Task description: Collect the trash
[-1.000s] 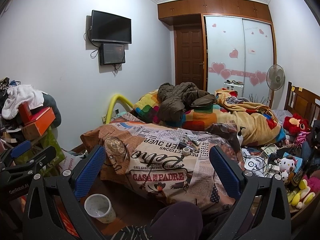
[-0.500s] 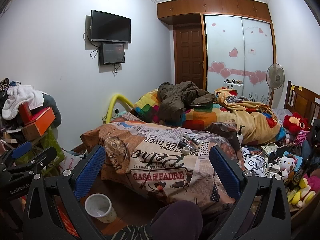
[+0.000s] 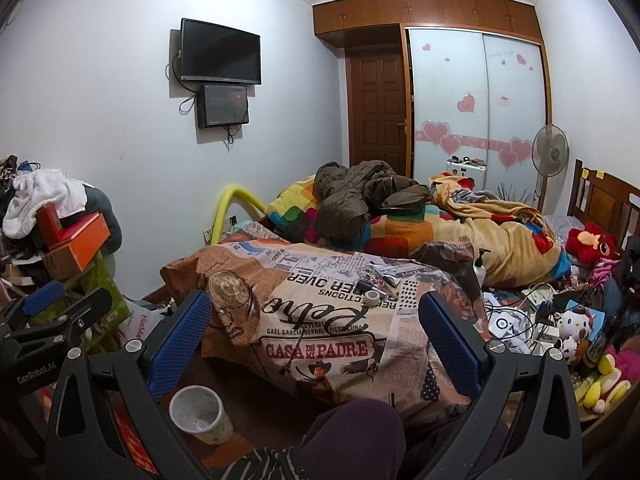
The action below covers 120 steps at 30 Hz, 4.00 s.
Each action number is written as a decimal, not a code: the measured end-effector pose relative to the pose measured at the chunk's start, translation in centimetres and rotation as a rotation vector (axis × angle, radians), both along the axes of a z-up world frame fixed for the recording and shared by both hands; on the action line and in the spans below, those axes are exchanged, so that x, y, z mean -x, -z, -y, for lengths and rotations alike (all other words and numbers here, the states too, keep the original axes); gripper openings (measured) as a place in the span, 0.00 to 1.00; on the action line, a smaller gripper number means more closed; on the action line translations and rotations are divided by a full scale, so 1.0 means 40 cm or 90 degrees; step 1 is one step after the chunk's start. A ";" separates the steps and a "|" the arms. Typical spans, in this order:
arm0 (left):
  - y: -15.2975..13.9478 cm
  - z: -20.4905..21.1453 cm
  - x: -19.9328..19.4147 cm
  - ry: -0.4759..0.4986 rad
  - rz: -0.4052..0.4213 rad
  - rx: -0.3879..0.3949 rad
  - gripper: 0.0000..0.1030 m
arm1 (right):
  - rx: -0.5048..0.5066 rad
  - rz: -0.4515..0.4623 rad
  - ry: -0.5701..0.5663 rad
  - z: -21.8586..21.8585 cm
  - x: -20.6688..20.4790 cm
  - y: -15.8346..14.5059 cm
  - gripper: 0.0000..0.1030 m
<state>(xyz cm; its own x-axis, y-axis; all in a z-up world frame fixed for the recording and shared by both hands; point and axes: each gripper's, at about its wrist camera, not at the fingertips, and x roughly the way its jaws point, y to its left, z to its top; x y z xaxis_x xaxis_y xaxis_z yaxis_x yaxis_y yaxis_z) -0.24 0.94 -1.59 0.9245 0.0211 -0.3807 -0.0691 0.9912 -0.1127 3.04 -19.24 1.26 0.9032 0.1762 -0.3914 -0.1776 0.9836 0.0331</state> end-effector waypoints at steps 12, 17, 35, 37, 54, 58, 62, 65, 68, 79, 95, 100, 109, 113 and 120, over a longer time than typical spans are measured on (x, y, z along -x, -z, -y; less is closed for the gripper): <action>-0.012 0.012 -0.020 0.012 -0.004 -0.004 1.00 | 0.002 -0.003 0.003 0.015 -0.003 0.018 1.00; -0.020 0.017 -0.048 0.024 0.000 -0.007 1.00 | 0.005 -0.003 0.010 0.032 -0.035 0.016 1.00; -0.019 0.117 -0.382 0.074 -0.007 -0.003 1.00 | 0.005 -0.031 0.097 0.150 -0.299 0.035 1.00; -0.006 0.131 -0.441 0.080 -0.018 0.009 1.00 | 0.008 -0.039 0.104 0.167 -0.333 0.051 1.00; 0.247 0.284 -0.883 0.091 -0.130 -0.013 0.96 | 0.045 -0.117 0.090 0.290 -0.686 0.254 1.00; 0.332 0.315 -0.989 0.117 -0.186 -0.005 0.87 | 0.026 -0.138 0.073 0.310 -0.766 0.302 1.00; 0.403 0.347 -1.070 0.130 -0.226 -0.007 0.87 | -0.003 -0.143 0.063 0.328 -0.853 0.331 1.00; 0.447 0.364 -1.132 0.150 -0.261 0.024 0.87 | -0.015 -0.154 0.056 0.335 -0.923 0.357 0.96; 0.476 0.375 -1.190 0.153 -0.270 0.043 0.87 | -0.034 -0.182 0.031 0.343 -0.985 0.394 0.87; 0.552 0.409 -1.359 0.178 -0.302 0.079 0.80 | -0.062 -0.325 -0.028 0.338 -1.106 0.566 0.40; 0.658 0.425 -1.452 0.239 -0.384 0.182 0.40 | -0.108 -0.371 -0.071 0.299 -1.160 0.626 0.21; 0.668 0.432 -1.461 0.252 -0.395 0.194 0.24 | -0.095 -0.367 -0.071 0.289 -1.161 0.633 0.19; 0.644 0.446 -1.452 0.263 -0.370 0.173 0.04 | -0.107 -0.357 -0.067 0.293 -1.158 0.630 0.15; 0.607 0.447 -1.440 0.264 -0.341 0.163 0.02 | -0.128 -0.342 -0.067 0.304 -1.151 0.604 0.14; 0.519 0.453 -1.412 0.251 -0.279 0.127 0.01 | -0.143 -0.310 -0.053 0.329 -1.134 0.550 0.14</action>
<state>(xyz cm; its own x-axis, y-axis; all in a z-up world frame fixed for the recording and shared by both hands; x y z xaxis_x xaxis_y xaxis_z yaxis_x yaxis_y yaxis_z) 56.25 -17.18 -22.34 0.6047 -0.4008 -0.6883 0.2165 0.9143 -0.3422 48.39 -32.39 -20.73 0.6060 0.3673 -0.7056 -0.1664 0.9259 0.3391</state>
